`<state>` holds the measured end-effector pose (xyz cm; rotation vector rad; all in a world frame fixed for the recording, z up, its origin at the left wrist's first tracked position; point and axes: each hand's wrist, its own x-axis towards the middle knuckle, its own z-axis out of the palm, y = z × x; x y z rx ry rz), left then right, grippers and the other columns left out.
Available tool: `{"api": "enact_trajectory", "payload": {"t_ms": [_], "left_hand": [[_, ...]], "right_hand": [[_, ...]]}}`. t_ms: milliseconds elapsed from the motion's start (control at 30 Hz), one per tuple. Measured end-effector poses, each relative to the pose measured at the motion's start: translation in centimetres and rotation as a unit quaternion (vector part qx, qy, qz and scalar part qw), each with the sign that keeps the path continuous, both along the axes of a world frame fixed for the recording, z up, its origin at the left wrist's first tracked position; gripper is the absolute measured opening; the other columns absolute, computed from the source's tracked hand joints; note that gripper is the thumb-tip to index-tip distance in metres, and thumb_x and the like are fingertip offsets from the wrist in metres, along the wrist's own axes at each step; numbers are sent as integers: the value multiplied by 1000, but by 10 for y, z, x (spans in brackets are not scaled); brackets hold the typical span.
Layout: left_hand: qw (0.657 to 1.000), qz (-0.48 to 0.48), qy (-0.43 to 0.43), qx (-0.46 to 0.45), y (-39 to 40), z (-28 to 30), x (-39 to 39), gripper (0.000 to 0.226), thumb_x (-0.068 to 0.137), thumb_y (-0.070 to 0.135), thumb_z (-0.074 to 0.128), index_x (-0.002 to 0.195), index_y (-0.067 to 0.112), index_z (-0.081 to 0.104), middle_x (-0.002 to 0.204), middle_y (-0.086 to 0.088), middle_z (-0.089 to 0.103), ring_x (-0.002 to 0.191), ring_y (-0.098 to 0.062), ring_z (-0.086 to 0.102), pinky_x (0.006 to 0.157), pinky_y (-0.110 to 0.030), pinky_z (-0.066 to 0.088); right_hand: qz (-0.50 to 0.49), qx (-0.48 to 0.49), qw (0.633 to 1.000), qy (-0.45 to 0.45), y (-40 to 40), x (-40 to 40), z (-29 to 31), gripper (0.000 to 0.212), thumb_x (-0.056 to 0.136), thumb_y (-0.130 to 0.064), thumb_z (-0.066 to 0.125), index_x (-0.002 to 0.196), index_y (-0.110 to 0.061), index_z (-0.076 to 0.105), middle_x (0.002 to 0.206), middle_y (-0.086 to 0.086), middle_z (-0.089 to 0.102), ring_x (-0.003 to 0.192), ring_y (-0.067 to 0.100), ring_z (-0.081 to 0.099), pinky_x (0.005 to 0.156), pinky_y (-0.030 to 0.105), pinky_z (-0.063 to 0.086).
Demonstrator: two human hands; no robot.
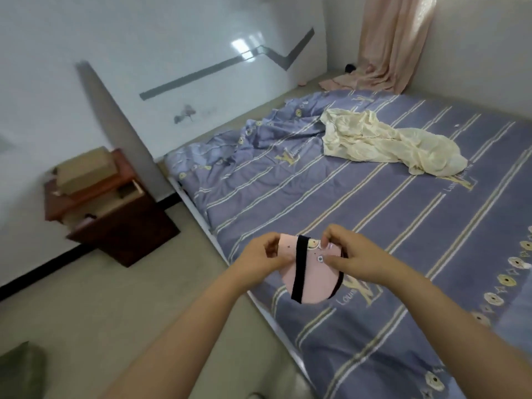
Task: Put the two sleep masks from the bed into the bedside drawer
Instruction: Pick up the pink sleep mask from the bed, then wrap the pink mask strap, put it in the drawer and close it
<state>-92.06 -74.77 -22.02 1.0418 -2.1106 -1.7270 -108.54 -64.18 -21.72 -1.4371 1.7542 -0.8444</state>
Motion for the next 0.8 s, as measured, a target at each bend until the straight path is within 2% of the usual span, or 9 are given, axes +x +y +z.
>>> {"api": "enact_trajectory", "payload": {"t_ms": [100,200,333,467,533,600,667,733,800], "left_hand": [[992,125,15,18,-43,-8,54,32,85,-7,55,117,-8,51,99,-8,60,87,-16,57,70,-13,48],[975,217,27,47,-103,-18,110,33,91,0,49,123,-6,46,103,-8,55,86,-14,54,72,-21,47],[962,242,55,113,-204,-29,186,39,95,10,43,133,10,35,115,-3,51,91,-12,54,63,-16,52],[948,300,32,101,-307,-34,263,42,90,-3,49,130,-1,36,130,-21,52,100,-21,52,66,-20,50],[935,337,28,106,-347,-39,293,42,88,-6,50,128,-2,38,130,-23,54,99,-21,54,60,-18,51],[921,371,26,112,-383,-47,315,43,87,-7,52,128,-1,39,128,-23,56,96,-21,55,55,-14,52],[905,407,27,119,-422,-59,331,43,86,-7,53,127,-1,41,126,-24,57,95,-22,56,55,-15,53],[885,447,19,129,-465,-73,343,40,86,-6,54,124,-2,44,124,-25,58,94,-24,56,60,-22,53],[873,469,-14,128,-516,-94,354,37,85,-6,55,121,-3,46,122,-26,58,98,-29,58,72,-37,57]], "right_hand": [[-23,-16,994,-108,-74,49,-15,36,80,-3,59,82,-35,43,81,-9,52,71,12,51,63,23,43],[-40,-28,988,-144,-157,107,-28,27,77,-1,63,79,-25,53,78,-4,56,70,13,53,59,12,45],[-34,-18,980,-193,-283,186,-33,23,78,0,62,74,-22,53,72,-2,56,66,12,51,54,13,44],[-17,-5,977,-211,-405,257,-37,21,78,-2,62,76,-22,54,81,10,57,69,18,52,55,19,45],[-13,7,976,-218,-454,290,-41,18,78,-5,63,87,-18,55,89,13,57,76,21,54,61,22,48],[-33,40,969,-240,-496,317,-52,27,80,-8,62,104,-11,53,101,15,57,90,27,57,73,33,51],[-53,104,953,-279,-536,341,-68,34,82,-7,59,114,-4,50,107,16,58,98,29,58,80,38,52],[-49,177,934,-307,-577,359,-84,30,83,-2,55,113,1,52,94,14,60,86,25,59,71,31,52],[-34,211,935,-285,-626,373,-103,21,84,1,53,104,6,56,76,10,58,68,18,55,60,24,49]]}}
